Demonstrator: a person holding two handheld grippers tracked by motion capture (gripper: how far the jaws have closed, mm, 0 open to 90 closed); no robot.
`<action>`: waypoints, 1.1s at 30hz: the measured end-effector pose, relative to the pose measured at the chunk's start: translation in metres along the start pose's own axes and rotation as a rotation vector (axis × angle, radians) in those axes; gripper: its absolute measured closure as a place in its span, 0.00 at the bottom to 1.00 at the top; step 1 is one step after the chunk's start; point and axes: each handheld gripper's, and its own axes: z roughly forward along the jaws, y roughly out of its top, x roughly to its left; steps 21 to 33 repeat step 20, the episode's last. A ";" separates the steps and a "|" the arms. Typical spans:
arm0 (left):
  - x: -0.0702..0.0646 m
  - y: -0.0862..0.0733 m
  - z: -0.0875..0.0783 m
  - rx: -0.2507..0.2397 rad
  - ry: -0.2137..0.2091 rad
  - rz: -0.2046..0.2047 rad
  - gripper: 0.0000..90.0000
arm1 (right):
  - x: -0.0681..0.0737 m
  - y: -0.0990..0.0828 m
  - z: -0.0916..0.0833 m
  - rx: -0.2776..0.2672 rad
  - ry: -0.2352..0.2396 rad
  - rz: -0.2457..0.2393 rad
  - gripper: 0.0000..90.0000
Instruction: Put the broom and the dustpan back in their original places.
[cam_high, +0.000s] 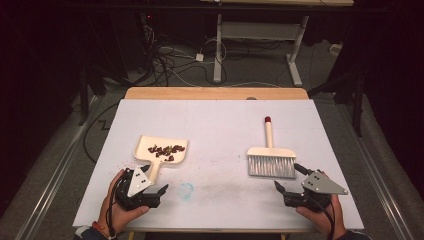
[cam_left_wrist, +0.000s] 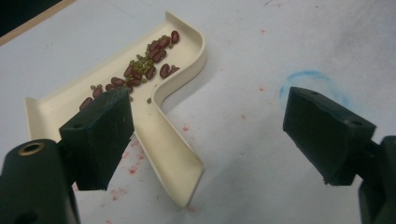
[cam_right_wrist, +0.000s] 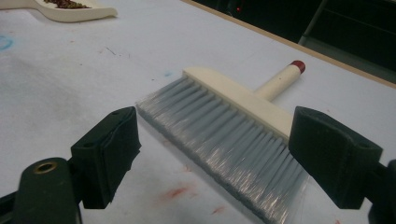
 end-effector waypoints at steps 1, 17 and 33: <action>0.000 0.000 0.000 0.002 0.001 0.003 0.18 | 0.000 0.000 0.000 0.000 -0.001 -0.002 0.19; 0.000 0.001 0.002 0.005 -0.008 -0.011 0.18 | -0.003 -0.001 0.000 -0.002 -0.016 0.006 0.19; 0.000 0.002 0.003 0.001 -0.008 -0.013 0.18 | -0.004 -0.001 -0.001 -0.001 -0.021 0.010 0.19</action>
